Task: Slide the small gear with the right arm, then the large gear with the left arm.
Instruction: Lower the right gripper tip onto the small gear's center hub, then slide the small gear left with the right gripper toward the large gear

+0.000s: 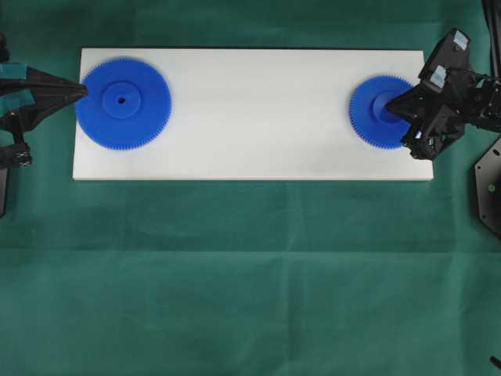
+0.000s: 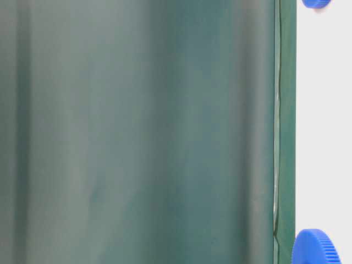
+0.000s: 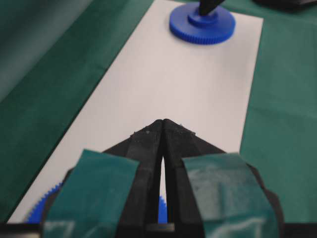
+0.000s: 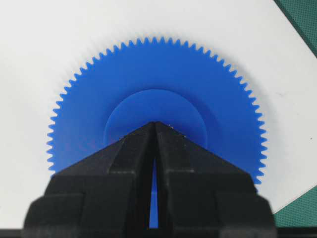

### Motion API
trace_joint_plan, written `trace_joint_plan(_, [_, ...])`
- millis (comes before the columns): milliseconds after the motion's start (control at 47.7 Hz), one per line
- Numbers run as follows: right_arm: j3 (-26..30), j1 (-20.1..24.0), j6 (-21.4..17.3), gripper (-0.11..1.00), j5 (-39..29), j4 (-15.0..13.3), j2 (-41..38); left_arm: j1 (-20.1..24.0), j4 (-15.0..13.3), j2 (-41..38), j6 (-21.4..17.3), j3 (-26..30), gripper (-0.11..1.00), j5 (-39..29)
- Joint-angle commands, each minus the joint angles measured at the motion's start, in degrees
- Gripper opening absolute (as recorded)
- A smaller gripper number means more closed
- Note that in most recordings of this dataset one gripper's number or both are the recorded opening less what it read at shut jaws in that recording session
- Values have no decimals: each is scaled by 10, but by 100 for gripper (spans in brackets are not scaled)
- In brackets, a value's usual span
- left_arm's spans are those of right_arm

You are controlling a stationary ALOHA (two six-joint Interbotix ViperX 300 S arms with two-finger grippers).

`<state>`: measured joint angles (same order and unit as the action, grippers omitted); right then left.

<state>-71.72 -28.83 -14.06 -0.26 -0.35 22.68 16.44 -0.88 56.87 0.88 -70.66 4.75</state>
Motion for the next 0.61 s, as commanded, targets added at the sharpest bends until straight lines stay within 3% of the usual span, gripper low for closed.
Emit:
trace_joint_plan(0, [8,-2,-1,50,0,0,-4,1,-2,-4,1,6,0,5])
trace_joint_plan(587, [59,2,0,50,4,0,-84,1,-2,-4,1,1,0,5])
